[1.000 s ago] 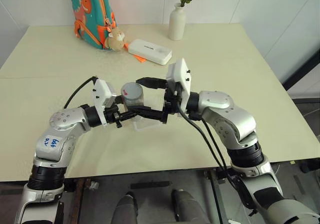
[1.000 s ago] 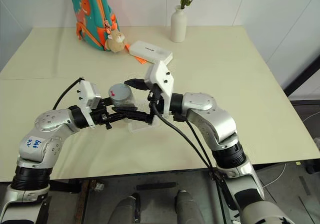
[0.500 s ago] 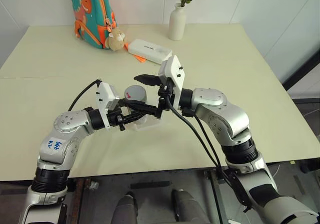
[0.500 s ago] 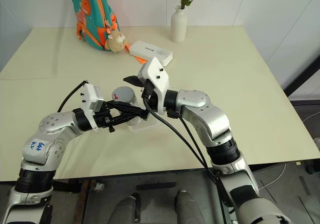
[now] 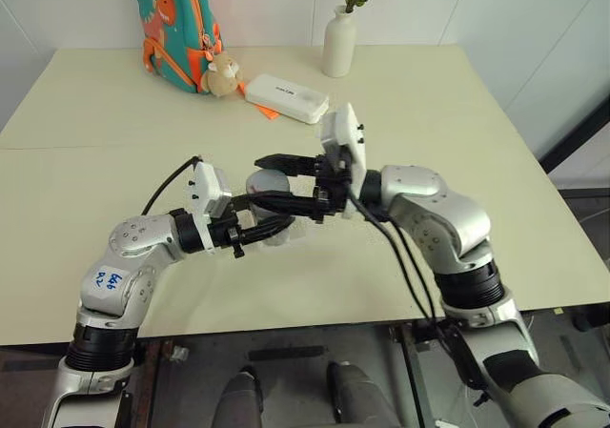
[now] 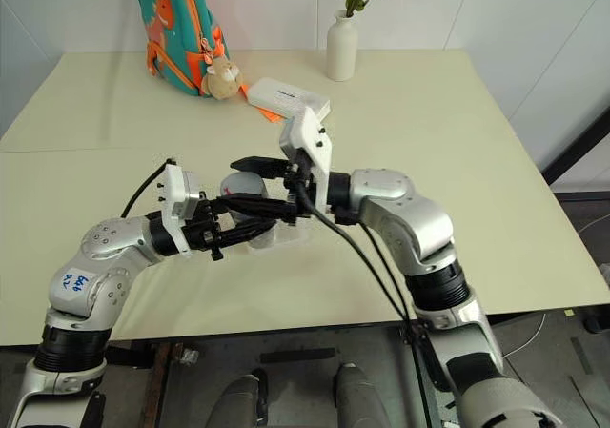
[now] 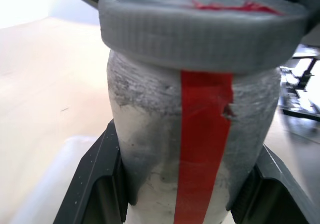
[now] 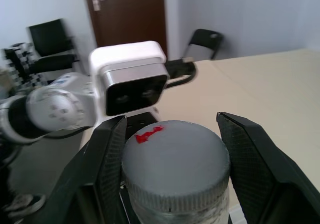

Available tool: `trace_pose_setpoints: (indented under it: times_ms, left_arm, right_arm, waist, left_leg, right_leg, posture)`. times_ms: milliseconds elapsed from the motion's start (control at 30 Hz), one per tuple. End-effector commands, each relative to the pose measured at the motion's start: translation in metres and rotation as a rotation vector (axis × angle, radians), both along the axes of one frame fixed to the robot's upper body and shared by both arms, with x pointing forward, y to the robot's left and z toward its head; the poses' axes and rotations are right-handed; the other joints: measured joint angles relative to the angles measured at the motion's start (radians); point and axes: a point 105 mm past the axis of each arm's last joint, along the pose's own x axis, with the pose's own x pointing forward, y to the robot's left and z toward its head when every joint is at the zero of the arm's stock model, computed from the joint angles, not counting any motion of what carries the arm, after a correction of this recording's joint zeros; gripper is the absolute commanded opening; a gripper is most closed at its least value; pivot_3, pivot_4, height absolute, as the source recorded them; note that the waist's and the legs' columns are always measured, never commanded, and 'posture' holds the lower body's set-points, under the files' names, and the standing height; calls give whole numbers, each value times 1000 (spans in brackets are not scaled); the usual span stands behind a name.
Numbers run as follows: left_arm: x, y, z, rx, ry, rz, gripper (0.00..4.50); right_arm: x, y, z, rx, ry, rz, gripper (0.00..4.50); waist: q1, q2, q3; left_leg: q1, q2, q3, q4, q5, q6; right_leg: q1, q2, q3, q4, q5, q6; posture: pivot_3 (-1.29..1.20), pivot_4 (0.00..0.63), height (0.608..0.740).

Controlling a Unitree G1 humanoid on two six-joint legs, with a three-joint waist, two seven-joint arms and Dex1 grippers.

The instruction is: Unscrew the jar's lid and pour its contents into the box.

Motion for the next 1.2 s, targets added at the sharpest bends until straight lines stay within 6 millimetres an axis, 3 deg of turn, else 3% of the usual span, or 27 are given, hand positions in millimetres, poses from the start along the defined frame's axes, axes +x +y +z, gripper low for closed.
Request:
trace_pose_setpoints:
  times_ms: [33, 200, 567, 600, 733, 967, 1200]
  left_arm:
    - [-13, -1, 28, -74, -60, -140, 2000]
    - [-17, -4, 23, 6, -24, -256, 2000]
    - [-11, 0, 27, 29, -65, -227, 2000]
    - [-12, 0, 27, 31, -67, -225, 2000]
    - [-12, 4, 27, 37, -67, -210, 2000]
    - [-10, 8, 25, 29, -60, -180, 2000]
    - [-5, 7, 23, 0, -49, -160, 2000]
  right_arm:
    - [0, -15, 3, -47, -53, 103, 2538]
    - [-5, -17, 10, -72, -76, 235, 2538]
    - [2, -18, 7, -72, -61, 207, 2538]
    - [1, -18, 7, -71, -55, 213, 3261]
    - [2, -15, 14, -13, -83, 185, 4434]
    - [8, -10, 31, 101, -161, 73, 4475]
    - [-14, -1, 22, 80, -114, 144, 4475]
  waist:
    - [0, 0, 0]
    - [-2, 0, 0]
    - [0, 1, 0]
    - [1, 1, 0]
    - [0, 1, 0]
    - [0, 1, 0]
    - [2, 1, 0]
  left_leg:
    - [0, 0, 0, 0, 0, 0]
    - [0, 0, 0, 2, 0, 0]
    - [0, 0, 0, 2, 0, 0]
    - [0, 0, -1, 2, 0, 0]
    - [0, 0, -1, 2, 0, 0]
    - [0, 0, -1, 2, -1, 0]
    - [-1, 0, -1, 2, -1, 0]
  right_leg:
    - [0, 0, 0, 0, 0, 0]
    - [0, 0, 0, 1, 0, 0]
    - [0, 0, 0, 1, -1, 1]
    - [0, 0, 0, 1, -1, 1]
    - [0, 0, 0, 1, -1, 1]
    - [0, 0, 0, 1, -1, 1]
    - [0, 0, 0, 1, -1, 1]
  posture:
    - [0, 150, 740]
    - [0, 150, 740]
    - [0, 150, 740]
    - [0, 150, 740]
    - [0, 150, 740]
    - [0, 150, 740]
    - [0, 150, 740]
